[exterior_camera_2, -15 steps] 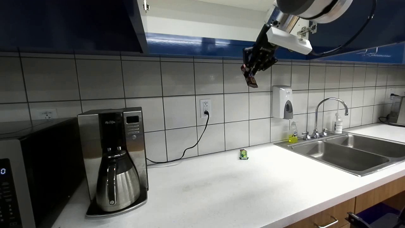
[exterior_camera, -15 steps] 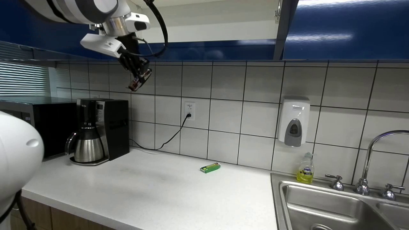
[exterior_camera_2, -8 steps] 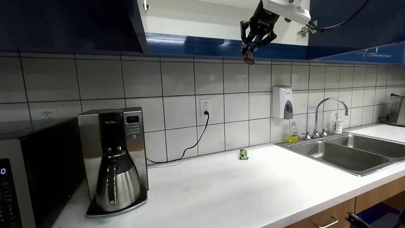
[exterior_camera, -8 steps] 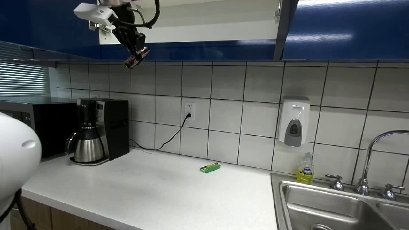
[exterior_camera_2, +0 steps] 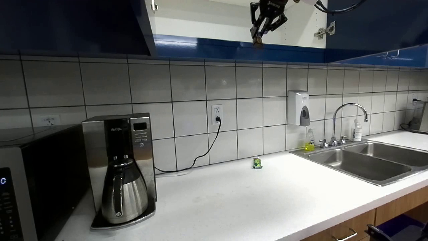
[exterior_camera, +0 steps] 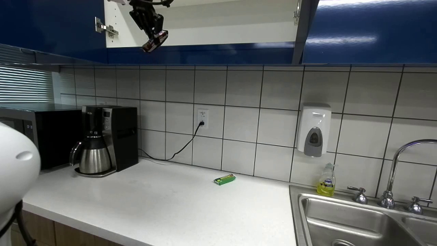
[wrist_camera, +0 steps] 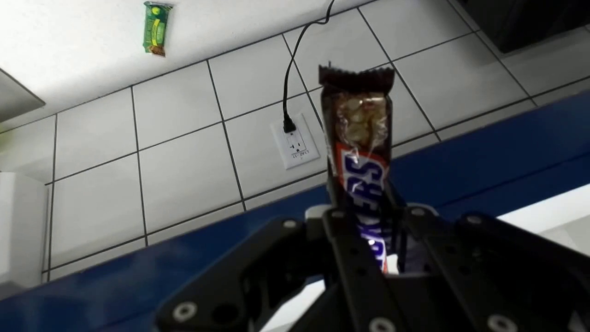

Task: Pick the candy bar and put it into the cupboard

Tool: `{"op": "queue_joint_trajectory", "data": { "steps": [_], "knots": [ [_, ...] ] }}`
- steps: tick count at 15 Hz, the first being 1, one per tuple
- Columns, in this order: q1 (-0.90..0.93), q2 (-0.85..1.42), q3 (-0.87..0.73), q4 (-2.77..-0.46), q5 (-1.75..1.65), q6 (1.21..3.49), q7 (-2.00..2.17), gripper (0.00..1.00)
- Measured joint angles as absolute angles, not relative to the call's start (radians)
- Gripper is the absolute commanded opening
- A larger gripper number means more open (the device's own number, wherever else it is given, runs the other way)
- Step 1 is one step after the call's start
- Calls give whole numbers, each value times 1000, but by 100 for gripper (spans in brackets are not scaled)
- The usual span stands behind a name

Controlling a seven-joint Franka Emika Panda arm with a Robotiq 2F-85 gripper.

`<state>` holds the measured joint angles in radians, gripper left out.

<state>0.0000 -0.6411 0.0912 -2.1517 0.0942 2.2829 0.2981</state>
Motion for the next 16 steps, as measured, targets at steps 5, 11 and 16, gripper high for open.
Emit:
{"op": "queue_joint_trajectory", "data": {
  "steps": [5, 11, 16],
  "knots": [
    [-16, -533, 91, -1990, 92, 2235, 317, 5],
    [-27, -405, 91, -1804, 86, 2200, 356, 5],
    [-28, -285, 91, -1657, 75, 2191, 391, 5]
  ]
}}
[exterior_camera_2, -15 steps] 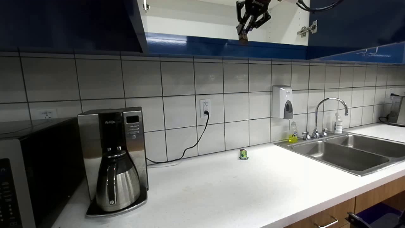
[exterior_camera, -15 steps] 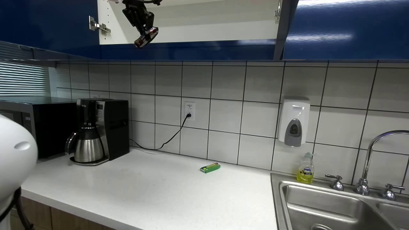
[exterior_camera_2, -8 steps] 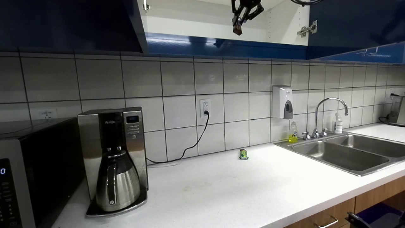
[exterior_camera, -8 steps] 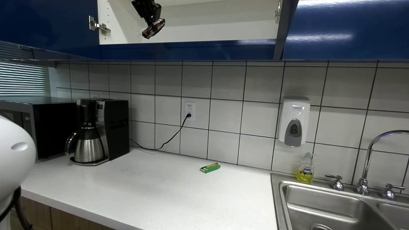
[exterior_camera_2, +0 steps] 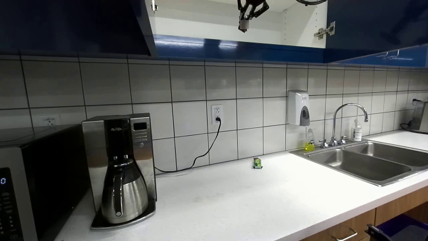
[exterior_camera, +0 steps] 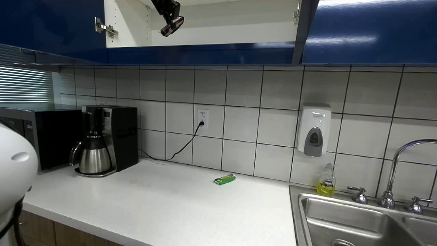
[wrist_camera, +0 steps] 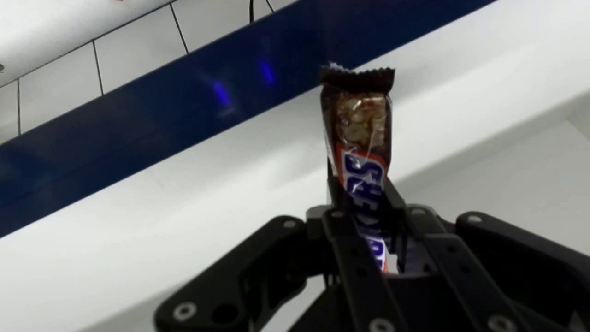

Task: Pick the candy bar and put it into the cupboard

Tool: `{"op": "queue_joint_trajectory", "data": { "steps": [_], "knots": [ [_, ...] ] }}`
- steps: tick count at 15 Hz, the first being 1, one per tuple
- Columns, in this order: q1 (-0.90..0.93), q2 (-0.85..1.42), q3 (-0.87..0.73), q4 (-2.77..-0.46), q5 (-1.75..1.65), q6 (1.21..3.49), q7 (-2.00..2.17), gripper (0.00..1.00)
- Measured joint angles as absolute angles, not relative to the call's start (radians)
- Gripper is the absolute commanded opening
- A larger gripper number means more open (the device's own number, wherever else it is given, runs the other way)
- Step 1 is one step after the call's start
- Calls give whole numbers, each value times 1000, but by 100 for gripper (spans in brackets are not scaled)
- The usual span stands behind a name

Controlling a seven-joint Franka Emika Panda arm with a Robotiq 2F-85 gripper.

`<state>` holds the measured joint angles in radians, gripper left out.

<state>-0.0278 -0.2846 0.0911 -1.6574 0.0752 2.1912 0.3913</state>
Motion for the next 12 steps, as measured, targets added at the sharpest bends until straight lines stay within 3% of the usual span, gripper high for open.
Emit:
{"op": "queue_joint_trajectory", "data": {
  "steps": [12],
  "knots": [
    [-9, -22, 91, -1356, -36, 2177, 489, 5]
  ]
}}
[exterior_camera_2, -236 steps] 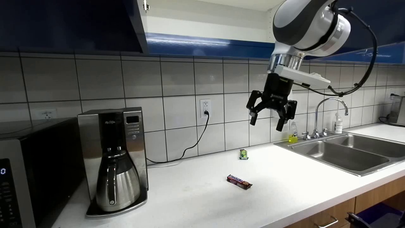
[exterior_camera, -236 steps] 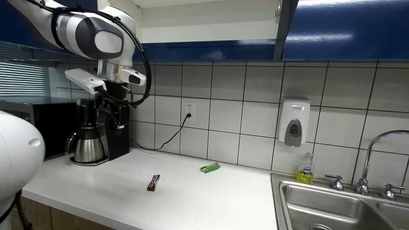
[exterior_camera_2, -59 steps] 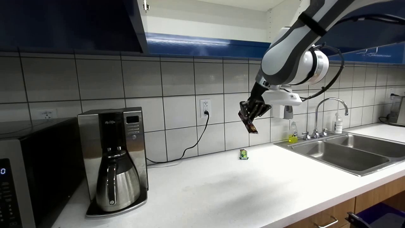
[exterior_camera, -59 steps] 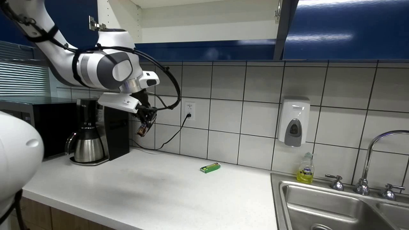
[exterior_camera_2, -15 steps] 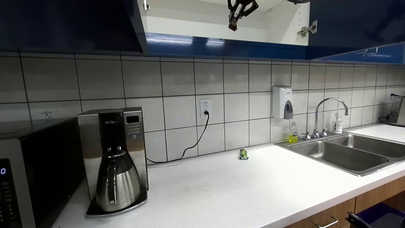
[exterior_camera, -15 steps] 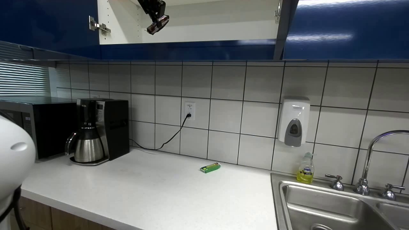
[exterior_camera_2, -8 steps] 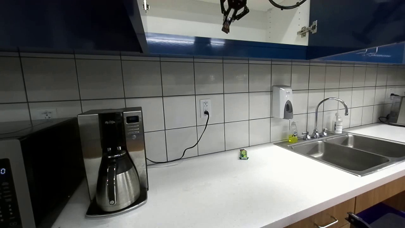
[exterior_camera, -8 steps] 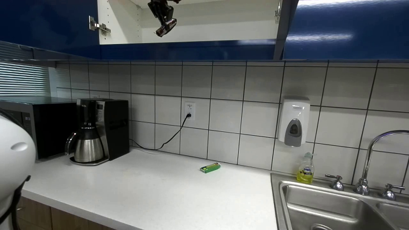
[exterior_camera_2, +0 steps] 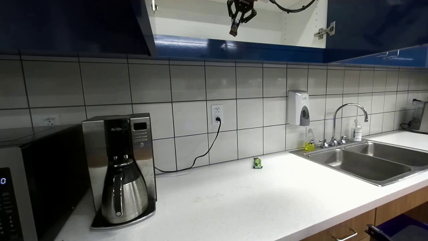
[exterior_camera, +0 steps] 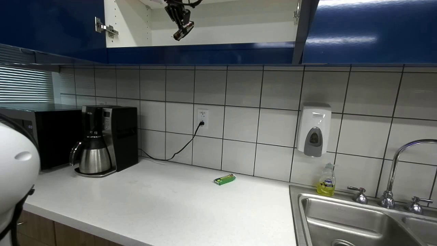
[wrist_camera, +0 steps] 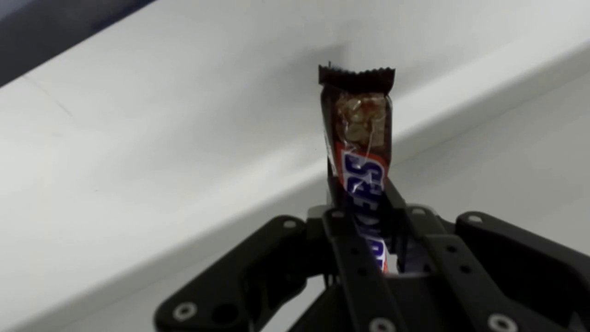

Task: Pick the candy bar and put it into the cupboard

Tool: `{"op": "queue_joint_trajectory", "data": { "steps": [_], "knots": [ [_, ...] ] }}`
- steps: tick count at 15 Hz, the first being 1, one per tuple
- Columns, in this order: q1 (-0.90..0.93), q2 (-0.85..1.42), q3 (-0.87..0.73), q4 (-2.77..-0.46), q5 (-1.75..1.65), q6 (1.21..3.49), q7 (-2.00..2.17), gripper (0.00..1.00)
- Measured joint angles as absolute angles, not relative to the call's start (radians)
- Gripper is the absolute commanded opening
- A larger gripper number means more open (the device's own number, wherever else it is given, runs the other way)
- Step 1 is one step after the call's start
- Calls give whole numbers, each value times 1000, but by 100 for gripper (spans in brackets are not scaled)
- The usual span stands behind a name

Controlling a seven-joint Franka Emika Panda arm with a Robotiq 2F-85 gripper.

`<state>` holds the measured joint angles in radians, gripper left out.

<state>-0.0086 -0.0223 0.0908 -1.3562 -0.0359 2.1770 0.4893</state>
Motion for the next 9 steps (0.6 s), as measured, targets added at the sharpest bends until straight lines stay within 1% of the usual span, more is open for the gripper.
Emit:
{"op": "queue_joint_trajectory", "data": {
  "steps": [9],
  "knots": [
    [-5, 89, 89, -1223, -45, 2102, 509, 5]
  ]
}}
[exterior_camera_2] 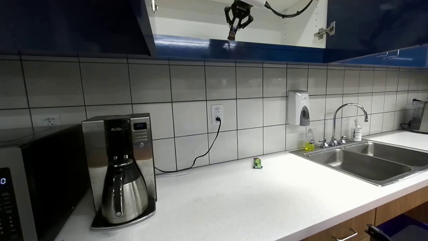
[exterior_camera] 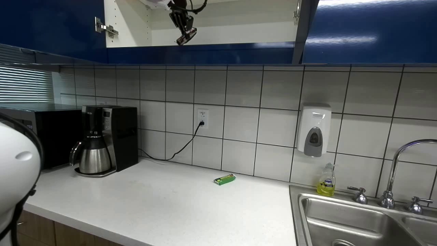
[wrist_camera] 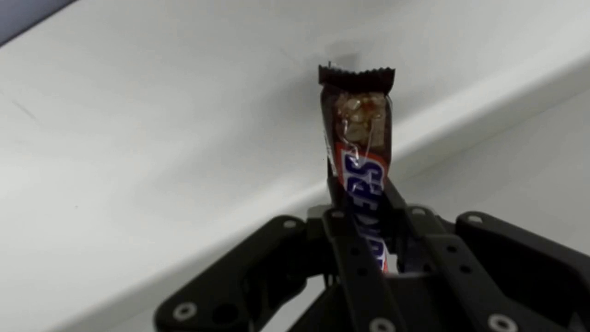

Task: Pick the candy bar and put it into the cupboard

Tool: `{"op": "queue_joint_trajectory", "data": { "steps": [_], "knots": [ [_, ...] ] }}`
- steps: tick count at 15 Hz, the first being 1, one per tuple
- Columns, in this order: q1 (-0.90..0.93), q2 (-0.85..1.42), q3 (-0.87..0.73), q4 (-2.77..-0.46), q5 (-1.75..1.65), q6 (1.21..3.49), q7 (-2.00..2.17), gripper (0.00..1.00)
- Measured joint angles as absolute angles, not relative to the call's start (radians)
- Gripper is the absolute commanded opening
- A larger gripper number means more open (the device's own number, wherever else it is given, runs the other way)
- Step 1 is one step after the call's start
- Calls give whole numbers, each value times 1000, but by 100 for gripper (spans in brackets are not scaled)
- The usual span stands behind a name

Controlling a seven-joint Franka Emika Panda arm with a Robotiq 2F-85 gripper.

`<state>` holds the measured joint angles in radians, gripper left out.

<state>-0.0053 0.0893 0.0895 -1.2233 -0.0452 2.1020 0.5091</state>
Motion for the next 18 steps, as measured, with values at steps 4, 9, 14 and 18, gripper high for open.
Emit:
{"op": "queue_joint_trajectory", "data": {
  "steps": [4, 9, 14, 18],
  "knots": [
    [-5, 133, 89, -1174, -46, 2072, 512, 5],
    [-3, 182, 89, -1120, -49, 2035, 526, 51],
    [-3, 226, 85, -1086, -51, 2029, 551, 90],
    [-6, 242, 74, -1083, -50, 2029, 551, 100]
  ]
}}
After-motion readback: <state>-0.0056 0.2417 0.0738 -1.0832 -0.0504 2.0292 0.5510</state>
